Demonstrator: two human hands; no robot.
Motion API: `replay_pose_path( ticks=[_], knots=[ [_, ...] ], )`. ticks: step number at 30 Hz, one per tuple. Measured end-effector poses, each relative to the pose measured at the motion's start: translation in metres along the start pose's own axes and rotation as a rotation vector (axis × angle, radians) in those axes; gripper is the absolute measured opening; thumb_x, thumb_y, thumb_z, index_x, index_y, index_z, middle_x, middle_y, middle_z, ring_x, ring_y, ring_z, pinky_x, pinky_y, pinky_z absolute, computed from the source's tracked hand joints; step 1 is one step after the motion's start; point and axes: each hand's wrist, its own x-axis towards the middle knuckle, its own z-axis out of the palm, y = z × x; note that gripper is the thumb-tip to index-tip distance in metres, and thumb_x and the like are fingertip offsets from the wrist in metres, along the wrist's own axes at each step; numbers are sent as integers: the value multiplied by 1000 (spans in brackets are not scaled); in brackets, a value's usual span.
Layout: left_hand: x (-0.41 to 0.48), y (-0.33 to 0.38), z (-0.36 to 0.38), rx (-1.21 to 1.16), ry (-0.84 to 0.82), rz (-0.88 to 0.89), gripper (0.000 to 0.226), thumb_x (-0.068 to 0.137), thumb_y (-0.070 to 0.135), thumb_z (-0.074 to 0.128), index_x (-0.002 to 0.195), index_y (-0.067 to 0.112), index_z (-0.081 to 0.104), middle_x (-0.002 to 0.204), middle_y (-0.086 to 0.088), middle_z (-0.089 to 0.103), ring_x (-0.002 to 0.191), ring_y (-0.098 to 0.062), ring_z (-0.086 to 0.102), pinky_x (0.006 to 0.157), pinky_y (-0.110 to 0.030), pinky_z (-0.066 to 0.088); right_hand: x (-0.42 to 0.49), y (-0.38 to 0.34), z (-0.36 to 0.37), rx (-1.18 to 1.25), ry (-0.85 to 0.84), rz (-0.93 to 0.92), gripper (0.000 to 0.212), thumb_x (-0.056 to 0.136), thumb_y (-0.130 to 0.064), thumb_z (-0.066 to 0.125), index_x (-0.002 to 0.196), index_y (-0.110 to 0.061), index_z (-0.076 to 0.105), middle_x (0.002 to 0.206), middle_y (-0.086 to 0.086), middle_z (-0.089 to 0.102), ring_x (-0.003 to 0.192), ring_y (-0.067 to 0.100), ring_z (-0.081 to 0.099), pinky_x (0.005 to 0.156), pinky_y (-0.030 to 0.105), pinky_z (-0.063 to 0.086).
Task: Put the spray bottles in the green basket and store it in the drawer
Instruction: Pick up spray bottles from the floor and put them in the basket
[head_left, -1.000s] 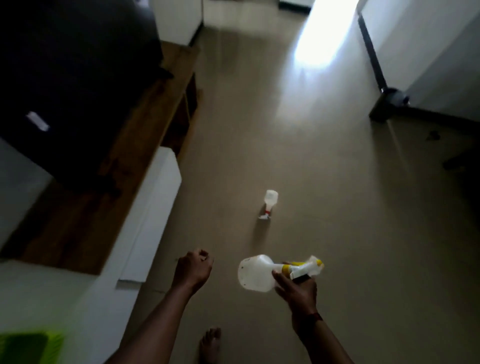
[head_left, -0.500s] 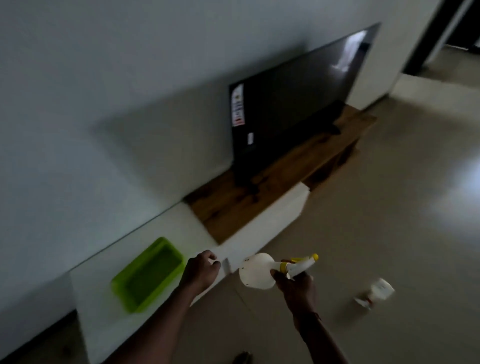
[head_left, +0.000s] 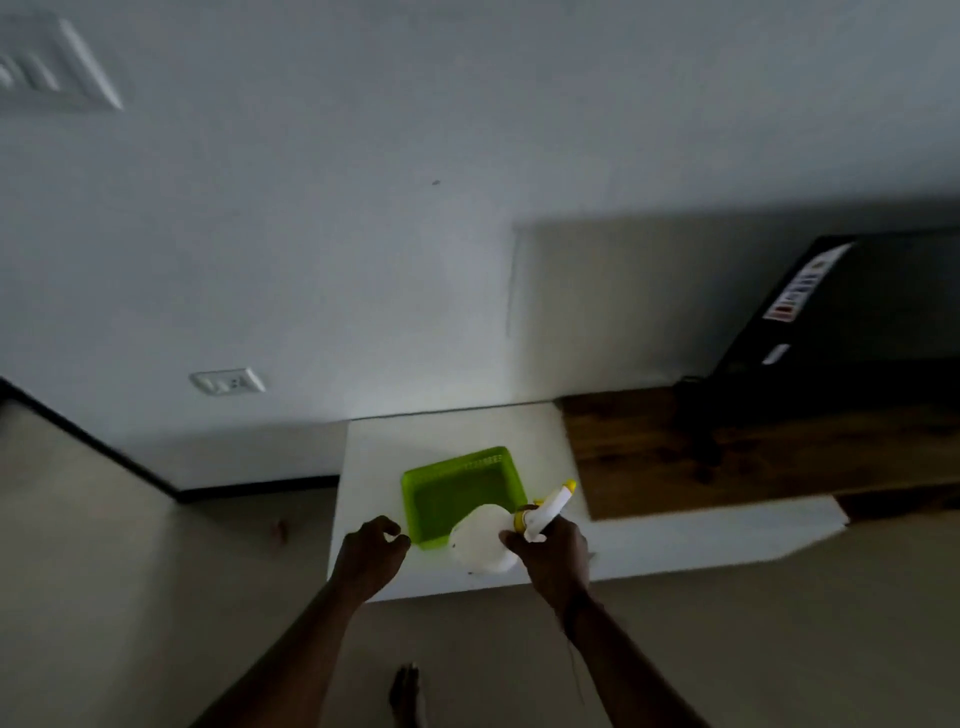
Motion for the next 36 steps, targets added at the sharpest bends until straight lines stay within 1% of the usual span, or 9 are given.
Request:
replay_pose_path(
  ticks=[3,5,9,12,15,21,26,30,36],
  knots=[
    [25,-26,-17,-30,-1,-50,25,85,31,61,107,19,65,93,-6,72,98,-28,65,80,-30,50,18,-19,48,-77,-63,-8,51,69,-23,83,115,-13,65,105,4,71,97,21,64,73,22,41],
    [43,-38,-25,-49,-20,-78,26,85,31,61,108,19,66,75,3,66,91,-25,66,79,-28,51,30,-27,74,-114,-78,-7,53,69,-22,82,118,-13,63,107,4,71,98,21,64,72,21,40],
    [85,-64,-32,-71,-58,-101,27,87,30,58,111,20,64,63,14,56,80,-18,64,74,-23,47,58,-32,123,-170,-80,6,47,70,-16,82,113,-13,65,109,5,71,98,22,64,76,25,46],
    [112,-79,-30,-72,-114,-130,28,87,31,57,112,21,63,74,9,63,88,-18,64,73,-23,42,80,-30,150,-225,-67,-2,47,71,-15,81,115,-13,65,111,4,70,93,17,63,77,24,46],
    [128,-88,-28,-88,-161,-179,30,86,33,57,113,21,64,100,-1,73,104,-21,65,77,-24,44,98,-28,165,-271,-66,-4,44,74,-13,79,116,-11,65,110,6,71,84,6,56,72,19,41],
    [161,-97,-16,-113,-213,-204,32,85,35,56,114,22,63,108,-2,72,103,-21,64,82,-27,48,150,-11,193,-333,-109,31,47,76,-11,77,120,-10,63,114,10,70,100,23,66,62,8,36],
    [192,-102,7,-117,-193,-170,31,89,31,55,117,20,63,109,-4,72,100,-21,66,75,-23,42,203,25,224,-384,-143,11,48,74,-20,79,119,-22,64,109,6,73,100,23,67,72,28,51],
    [210,-103,23,-117,-159,-167,28,90,26,54,115,19,65,106,-5,74,96,-19,67,75,-23,44,232,56,245,-370,-197,9,47,74,-13,79,118,-19,65,108,5,73,95,20,71,67,16,52],
    [237,-107,43,-140,-143,-203,28,90,26,54,115,20,64,107,-5,73,96,-18,66,77,-22,41,245,90,266,-398,-219,-91,39,77,-19,77,114,-22,66,100,1,75,89,16,71,70,35,60]
  ],
)
